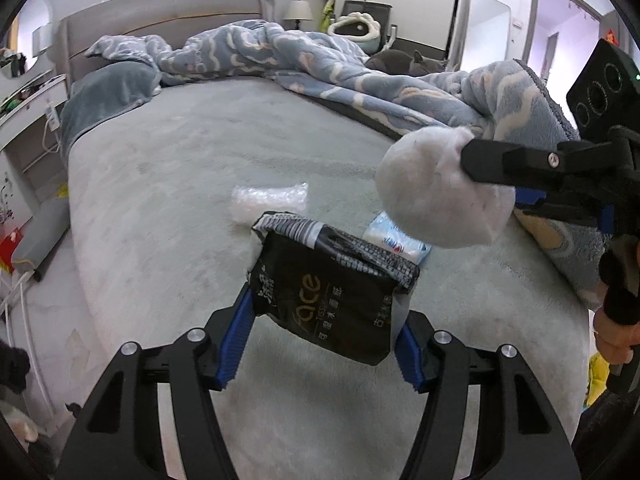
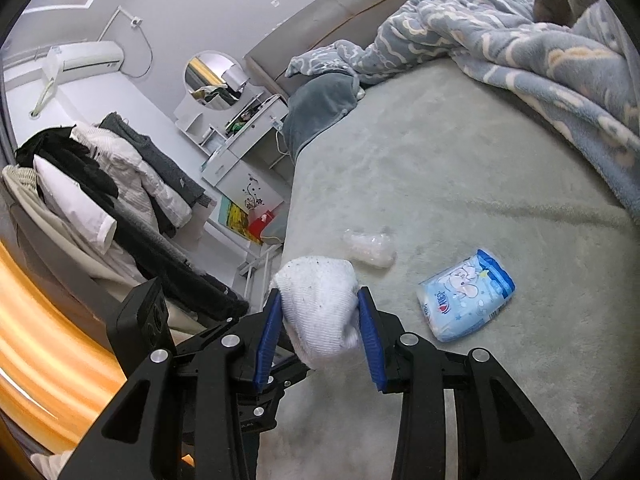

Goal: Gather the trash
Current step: 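Lift the black packet and white ball off the bed with both tools, then carry the black packet and white ball with both tools over the green bin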

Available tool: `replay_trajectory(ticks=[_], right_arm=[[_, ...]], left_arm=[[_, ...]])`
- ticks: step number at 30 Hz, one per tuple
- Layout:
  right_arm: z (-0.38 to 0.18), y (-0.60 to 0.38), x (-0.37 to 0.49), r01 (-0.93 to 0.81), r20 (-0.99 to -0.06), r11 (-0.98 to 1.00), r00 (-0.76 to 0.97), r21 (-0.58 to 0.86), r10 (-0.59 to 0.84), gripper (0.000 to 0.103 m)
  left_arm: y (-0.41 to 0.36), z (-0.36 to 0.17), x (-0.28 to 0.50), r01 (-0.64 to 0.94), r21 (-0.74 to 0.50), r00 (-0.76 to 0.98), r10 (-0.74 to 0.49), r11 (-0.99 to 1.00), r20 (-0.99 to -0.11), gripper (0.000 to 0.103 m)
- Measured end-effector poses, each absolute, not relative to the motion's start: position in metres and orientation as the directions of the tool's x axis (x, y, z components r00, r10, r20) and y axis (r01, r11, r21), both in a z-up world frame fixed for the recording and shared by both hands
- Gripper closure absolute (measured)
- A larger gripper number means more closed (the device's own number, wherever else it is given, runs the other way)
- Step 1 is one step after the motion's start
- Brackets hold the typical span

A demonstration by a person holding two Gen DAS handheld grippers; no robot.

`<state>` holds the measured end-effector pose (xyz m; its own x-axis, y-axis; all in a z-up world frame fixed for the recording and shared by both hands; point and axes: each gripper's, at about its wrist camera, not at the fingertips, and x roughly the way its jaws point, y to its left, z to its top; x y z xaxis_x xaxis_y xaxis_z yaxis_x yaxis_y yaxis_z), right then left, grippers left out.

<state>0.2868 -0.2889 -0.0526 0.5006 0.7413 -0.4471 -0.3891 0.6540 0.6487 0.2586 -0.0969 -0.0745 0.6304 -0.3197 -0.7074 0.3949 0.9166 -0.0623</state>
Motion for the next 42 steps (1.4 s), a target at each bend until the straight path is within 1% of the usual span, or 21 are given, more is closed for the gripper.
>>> replay_trajectory(ticks=[5, 12, 19, 29, 37, 42], right_arm=[[-0.047, -0.284, 0.279, -0.413, -0.471, 0.662, 0.477, 0.625, 0.742, 0.064], [-0.039, -0.279, 0.268, -0.439, -0.477, 0.66, 0.461, 0.61, 0.748, 0.064], [-0.034, -0.268, 0.262, -0.468, -0.484, 0.652, 0.439, 0.596, 0.757, 0.064], [-0.026, -0.25, 0.253, -0.503, -0.493, 0.64, 0.409, 0.58, 0.768, 0.064], [-0.024, -0.236, 0.246, -0.526, -0.498, 0.631, 0.39, 0.57, 0.774, 0.064], [-0.024, -0.223, 0.245, -0.535, -0.502, 0.624, 0.375, 0.569, 0.779, 0.064]], left_arm=[[-0.089, -0.072, 0.244, 0.347, -0.069, 0.645, -0.291, 0.935, -0.706, 0.038], [-0.07, -0.065, 0.225, 0.275, -0.061, 0.677, -0.238, 0.959, -0.696, 0.038], [-0.046, -0.061, 0.21, 0.21, -0.087, 0.688, -0.211, 0.974, -0.694, 0.038], [-0.01, -0.07, 0.177, 0.114, -0.106, 0.675, -0.155, 0.988, -0.721, 0.038], [0.002, -0.066, 0.155, 0.079, -0.124, 0.687, -0.145, 0.989, -0.713, 0.038], [0.009, -0.071, 0.136, 0.049, -0.126, 0.675, -0.126, 0.991, -0.727, 0.038]])
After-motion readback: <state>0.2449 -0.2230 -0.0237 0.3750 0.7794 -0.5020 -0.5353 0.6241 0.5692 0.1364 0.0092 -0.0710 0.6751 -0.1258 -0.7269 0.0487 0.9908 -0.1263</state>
